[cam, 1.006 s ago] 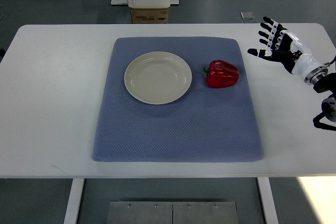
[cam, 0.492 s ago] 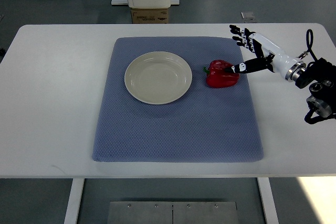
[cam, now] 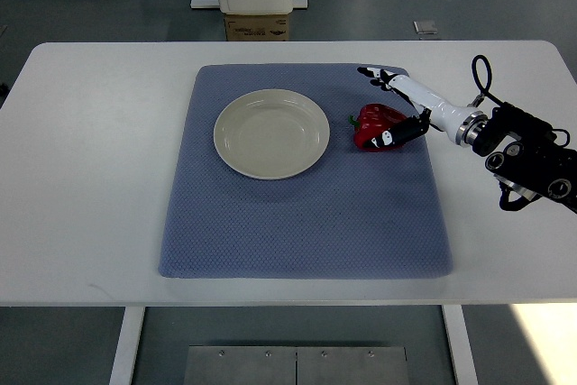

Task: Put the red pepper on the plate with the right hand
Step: 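Reach the right hand down over the red pepper and close fingers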

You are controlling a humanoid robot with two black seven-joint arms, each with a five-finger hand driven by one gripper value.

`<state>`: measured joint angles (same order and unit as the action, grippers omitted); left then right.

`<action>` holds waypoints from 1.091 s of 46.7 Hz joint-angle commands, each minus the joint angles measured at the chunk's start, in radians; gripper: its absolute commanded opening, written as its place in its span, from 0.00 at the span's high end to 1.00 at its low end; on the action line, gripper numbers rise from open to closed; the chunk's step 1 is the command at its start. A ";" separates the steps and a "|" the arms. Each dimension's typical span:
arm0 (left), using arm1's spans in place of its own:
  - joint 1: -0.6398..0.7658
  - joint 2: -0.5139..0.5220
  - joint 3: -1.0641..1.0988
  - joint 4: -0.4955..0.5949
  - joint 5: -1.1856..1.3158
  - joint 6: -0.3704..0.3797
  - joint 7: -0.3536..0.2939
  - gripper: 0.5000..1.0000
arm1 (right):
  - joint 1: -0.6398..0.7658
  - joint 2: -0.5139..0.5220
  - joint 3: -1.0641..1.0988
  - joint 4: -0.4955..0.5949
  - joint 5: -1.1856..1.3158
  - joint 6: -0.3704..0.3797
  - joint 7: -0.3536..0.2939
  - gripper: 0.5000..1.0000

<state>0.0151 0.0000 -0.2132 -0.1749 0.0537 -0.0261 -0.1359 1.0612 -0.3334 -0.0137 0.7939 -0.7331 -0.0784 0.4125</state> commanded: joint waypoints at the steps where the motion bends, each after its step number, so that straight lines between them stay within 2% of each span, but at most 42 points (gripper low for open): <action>1: 0.000 0.000 0.000 0.000 0.000 0.000 -0.001 0.00 | 0.000 0.019 -0.003 -0.021 -0.002 0.000 0.000 0.01; 9: 0.000 0.000 0.000 0.000 0.000 0.000 0.001 0.00 | 0.000 0.057 -0.035 -0.076 -0.011 0.000 0.011 0.09; 20: 0.000 0.000 0.000 0.000 0.000 0.000 -0.001 0.00 | -0.003 0.093 -0.045 -0.154 -0.012 0.002 0.014 0.10; 33: 0.000 0.000 0.000 0.000 0.000 0.000 -0.001 0.00 | -0.006 0.091 -0.081 -0.171 -0.012 0.002 0.031 0.11; 51: 0.000 0.000 0.000 0.000 0.000 0.000 0.001 0.00 | -0.012 0.091 -0.089 -0.189 -0.012 0.002 0.031 0.22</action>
<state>0.0153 0.0000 -0.2132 -0.1749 0.0537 -0.0261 -0.1362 1.0507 -0.2410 -0.1028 0.6044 -0.7453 -0.0766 0.4429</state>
